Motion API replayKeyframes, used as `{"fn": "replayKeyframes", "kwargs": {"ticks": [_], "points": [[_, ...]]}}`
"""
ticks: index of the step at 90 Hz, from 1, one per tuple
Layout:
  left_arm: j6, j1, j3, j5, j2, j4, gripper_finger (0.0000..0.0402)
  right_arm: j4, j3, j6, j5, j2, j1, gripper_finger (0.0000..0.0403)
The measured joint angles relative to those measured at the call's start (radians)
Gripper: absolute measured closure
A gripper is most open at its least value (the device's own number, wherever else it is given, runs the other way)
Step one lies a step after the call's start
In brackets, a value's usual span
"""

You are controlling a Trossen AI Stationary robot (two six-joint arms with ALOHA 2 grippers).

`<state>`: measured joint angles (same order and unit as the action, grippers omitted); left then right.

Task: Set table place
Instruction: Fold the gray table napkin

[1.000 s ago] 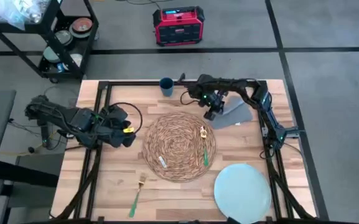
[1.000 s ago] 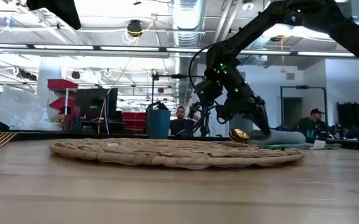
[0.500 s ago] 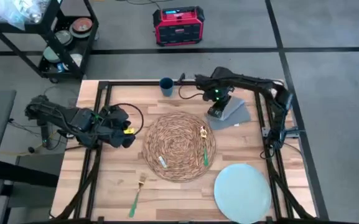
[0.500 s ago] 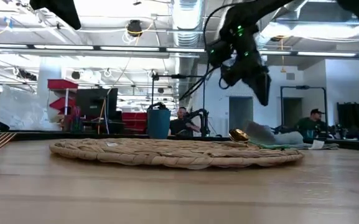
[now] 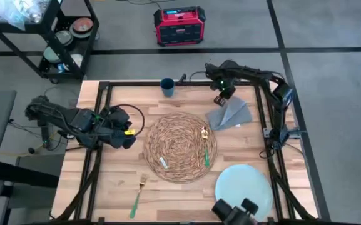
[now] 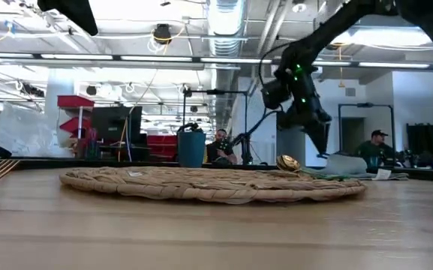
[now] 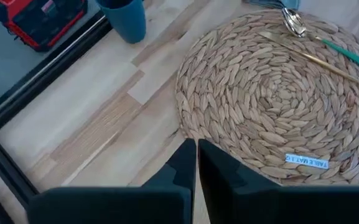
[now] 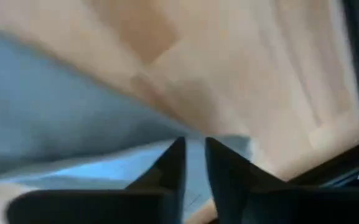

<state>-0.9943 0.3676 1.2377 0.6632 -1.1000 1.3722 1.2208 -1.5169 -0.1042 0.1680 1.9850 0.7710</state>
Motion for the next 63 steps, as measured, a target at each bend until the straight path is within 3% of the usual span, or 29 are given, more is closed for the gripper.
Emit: {"fn": "replayKeyframes", "kwargs": {"ticks": [35, 48, 63], "points": [[-0.024, 0.000, 0.000, 0.000, 0.000, -0.002, 0.0401, -0.034, 0.001, -0.009, -0.096, 0.054, 0.070, 0.0402], [-0.042, 0.000, 0.000, -0.001, 0.000, -0.003, 0.0401, 0.091, 0.007, 0.005, -0.117, 0.083, 0.058, 0.0403], [-0.032, 0.000, 0.000, 0.000, 0.000, -0.003, 0.0401, 0.204, 0.018, 0.047, -0.072, -0.013, 0.047, 0.0403]]}}
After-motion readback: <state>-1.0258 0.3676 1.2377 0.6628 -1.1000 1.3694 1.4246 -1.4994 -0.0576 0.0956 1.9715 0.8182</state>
